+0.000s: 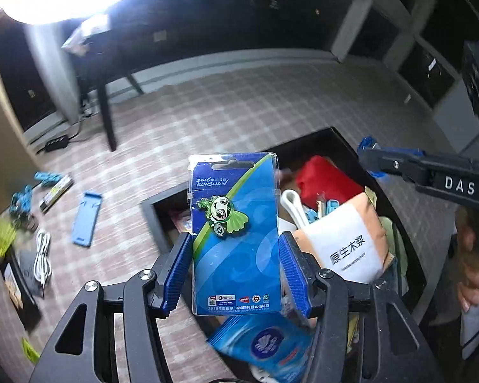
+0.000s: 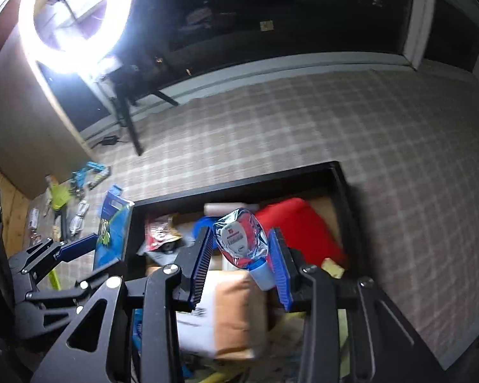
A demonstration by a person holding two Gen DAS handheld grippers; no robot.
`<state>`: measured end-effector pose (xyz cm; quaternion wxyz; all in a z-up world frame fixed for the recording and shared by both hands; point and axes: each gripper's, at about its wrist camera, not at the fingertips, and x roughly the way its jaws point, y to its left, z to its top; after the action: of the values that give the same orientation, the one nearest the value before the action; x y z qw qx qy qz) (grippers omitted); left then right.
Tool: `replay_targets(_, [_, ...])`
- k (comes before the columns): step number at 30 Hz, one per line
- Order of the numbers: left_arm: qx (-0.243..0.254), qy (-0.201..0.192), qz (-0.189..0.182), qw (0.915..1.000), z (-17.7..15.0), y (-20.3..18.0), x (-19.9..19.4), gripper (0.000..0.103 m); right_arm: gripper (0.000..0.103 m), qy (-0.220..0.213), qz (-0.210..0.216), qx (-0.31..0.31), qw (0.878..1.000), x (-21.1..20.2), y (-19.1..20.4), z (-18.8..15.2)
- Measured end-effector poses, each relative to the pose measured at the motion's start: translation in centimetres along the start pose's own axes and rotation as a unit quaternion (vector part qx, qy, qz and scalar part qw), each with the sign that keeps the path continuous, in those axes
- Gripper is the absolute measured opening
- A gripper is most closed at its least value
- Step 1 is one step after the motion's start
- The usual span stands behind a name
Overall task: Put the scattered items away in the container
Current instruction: 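Carry the card package and bottle over the black box and release them, then move both grippers toward the blue phone stand and white cable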
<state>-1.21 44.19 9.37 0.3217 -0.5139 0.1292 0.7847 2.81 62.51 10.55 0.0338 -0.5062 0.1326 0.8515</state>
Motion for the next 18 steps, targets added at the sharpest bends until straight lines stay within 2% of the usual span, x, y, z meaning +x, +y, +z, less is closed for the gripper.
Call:
replay_targets(3, [0.003,-0.002,-0.001,1.0000,0.1,-0.3,0.2,0.060,0.041,0.006,-0.017,0.006,1.000,0.3,-0.6,0.2])
replay_targets(9, [-0.010,0.000,0.004,0.9999,-0.3,1.6,0.3,0.055,0.041,0.002,-0.001,0.027,1.000,0.2,-0.7,0.7])
replay_targets(15, [-0.032,-0.006,0.017,0.9993,-0.9,4.6,-0.5,0.054,0.041,0.000,0.008,0.008,1.000,0.1,2.0,1.3])
replay_targets(18, [-0.047,-0.007,0.029,0.9984,-1.4,6.6,-0.9,0.053,0.041,0.002,0.020,-0.009,1.000,0.5,4.6,1.5])
